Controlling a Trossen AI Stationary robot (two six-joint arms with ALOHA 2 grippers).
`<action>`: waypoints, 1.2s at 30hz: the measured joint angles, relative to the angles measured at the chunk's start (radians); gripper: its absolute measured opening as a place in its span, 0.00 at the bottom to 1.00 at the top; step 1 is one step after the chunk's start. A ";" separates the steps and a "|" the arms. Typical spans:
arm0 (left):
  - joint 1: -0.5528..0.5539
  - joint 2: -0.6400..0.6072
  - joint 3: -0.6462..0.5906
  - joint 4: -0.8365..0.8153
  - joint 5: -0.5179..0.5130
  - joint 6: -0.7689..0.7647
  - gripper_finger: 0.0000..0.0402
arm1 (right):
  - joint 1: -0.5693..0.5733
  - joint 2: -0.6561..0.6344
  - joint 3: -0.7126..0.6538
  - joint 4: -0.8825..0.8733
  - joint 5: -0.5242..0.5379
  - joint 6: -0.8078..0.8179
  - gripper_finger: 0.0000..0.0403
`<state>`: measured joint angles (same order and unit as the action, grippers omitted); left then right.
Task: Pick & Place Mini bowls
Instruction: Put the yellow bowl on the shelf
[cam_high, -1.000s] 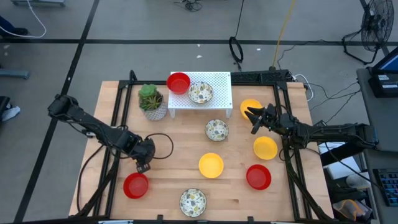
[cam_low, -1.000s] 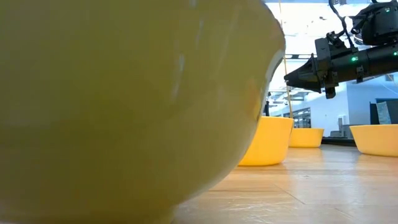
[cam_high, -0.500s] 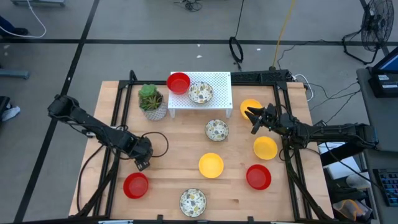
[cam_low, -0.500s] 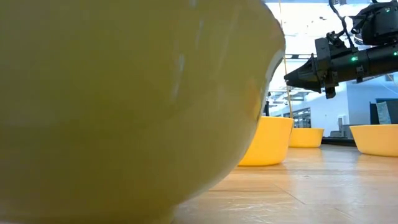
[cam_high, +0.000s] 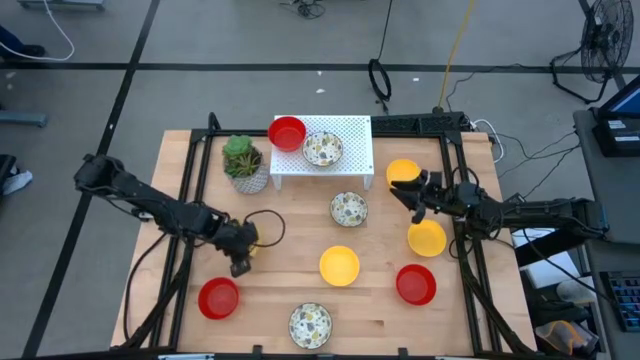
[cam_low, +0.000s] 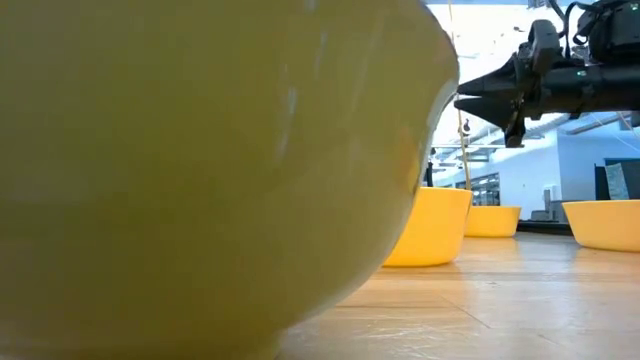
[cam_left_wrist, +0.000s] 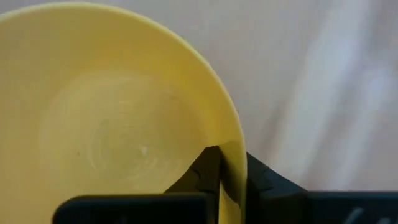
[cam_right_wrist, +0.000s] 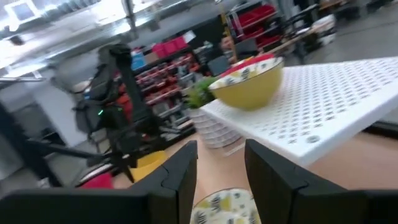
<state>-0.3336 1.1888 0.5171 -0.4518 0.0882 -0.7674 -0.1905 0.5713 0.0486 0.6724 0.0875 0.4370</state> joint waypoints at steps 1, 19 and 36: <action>0.007 -0.004 0.000 0.046 0.016 0.027 0.04 | 0.004 0.002 0.004 0.001 -0.012 0.001 0.31; 0.229 -0.010 -0.002 0.775 0.368 0.310 0.03 | 0.212 0.485 0.381 0.004 -0.109 -0.309 0.33; 0.292 0.175 0.088 0.995 0.800 0.519 0.02 | 0.230 0.871 0.715 0.005 -0.381 -0.514 0.38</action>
<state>-0.0419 1.3643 0.6048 0.5437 0.8878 -0.2482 0.0393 1.4424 0.7633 0.6776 -0.2932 -0.0766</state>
